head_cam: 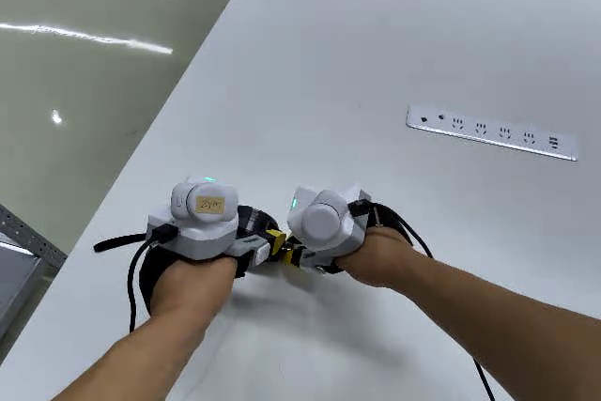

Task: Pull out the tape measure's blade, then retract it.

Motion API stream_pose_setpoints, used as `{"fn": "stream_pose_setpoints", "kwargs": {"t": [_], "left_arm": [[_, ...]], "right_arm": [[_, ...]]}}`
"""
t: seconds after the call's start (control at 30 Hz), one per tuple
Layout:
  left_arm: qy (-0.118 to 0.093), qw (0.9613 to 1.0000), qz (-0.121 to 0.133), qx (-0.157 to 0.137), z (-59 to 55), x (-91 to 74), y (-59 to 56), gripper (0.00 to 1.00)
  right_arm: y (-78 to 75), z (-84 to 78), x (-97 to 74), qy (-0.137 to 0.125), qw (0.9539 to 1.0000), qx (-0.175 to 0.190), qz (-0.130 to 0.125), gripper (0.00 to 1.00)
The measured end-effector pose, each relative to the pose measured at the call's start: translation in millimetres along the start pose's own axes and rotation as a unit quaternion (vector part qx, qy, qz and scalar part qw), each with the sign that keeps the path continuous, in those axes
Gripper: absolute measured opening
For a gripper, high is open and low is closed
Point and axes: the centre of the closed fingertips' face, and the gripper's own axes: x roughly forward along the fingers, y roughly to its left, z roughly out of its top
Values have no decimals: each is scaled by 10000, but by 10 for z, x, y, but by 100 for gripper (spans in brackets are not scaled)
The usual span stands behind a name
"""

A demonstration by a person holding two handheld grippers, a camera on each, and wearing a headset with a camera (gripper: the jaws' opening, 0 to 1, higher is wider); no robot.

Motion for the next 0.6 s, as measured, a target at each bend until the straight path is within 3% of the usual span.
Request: {"fn": "stream_pose_setpoints", "kwargs": {"t": [0.6], "left_arm": [[-99, 9999, 20, 122, 49, -30, -2, 58]], "right_arm": [[-27, -1, -10, 4, 9996, 220, -202, 16]]}}
